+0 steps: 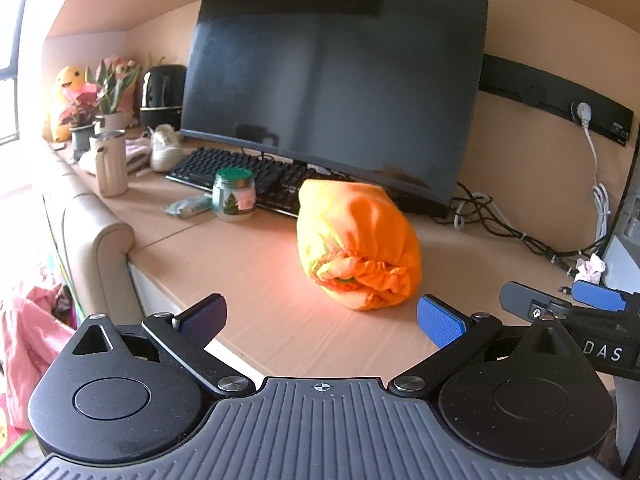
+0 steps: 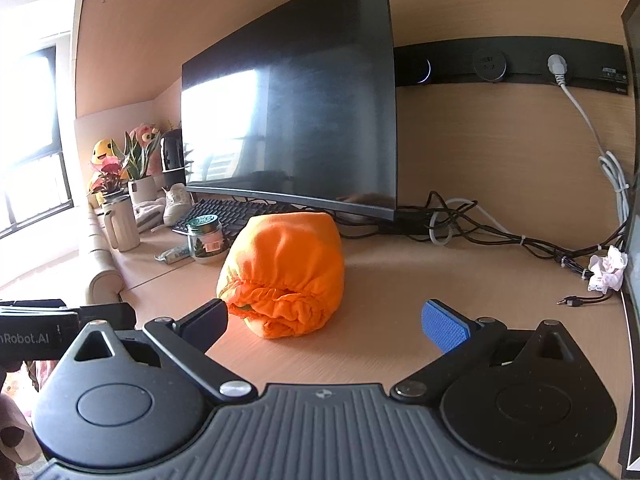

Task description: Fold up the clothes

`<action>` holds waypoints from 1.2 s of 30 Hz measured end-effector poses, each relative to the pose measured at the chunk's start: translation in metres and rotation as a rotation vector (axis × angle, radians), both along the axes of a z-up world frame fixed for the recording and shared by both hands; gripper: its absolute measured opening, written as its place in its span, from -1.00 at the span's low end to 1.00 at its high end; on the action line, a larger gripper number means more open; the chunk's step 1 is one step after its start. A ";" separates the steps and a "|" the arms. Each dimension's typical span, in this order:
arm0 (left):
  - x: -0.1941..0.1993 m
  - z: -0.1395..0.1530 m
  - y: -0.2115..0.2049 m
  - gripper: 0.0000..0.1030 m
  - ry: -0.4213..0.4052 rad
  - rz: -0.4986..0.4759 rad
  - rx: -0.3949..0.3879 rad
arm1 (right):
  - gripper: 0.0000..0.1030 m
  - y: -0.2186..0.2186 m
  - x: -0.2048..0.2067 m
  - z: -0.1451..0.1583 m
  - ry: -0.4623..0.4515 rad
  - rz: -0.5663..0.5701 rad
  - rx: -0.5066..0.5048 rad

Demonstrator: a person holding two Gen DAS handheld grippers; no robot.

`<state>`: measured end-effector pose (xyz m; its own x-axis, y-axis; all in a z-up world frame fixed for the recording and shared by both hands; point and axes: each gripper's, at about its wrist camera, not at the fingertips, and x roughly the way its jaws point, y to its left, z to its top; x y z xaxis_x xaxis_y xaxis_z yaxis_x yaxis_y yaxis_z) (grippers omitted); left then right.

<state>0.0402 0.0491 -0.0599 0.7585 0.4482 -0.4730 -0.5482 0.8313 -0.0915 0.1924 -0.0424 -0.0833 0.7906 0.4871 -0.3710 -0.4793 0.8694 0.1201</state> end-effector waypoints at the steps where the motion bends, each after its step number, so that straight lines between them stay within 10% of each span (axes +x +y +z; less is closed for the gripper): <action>1: 0.000 0.000 0.000 1.00 0.000 0.002 -0.001 | 1.00 0.000 0.000 0.000 0.001 0.000 0.000; 36: 0.006 -0.006 -0.001 1.00 0.031 0.005 -0.020 | 1.00 -0.001 0.003 -0.005 0.031 0.005 -0.011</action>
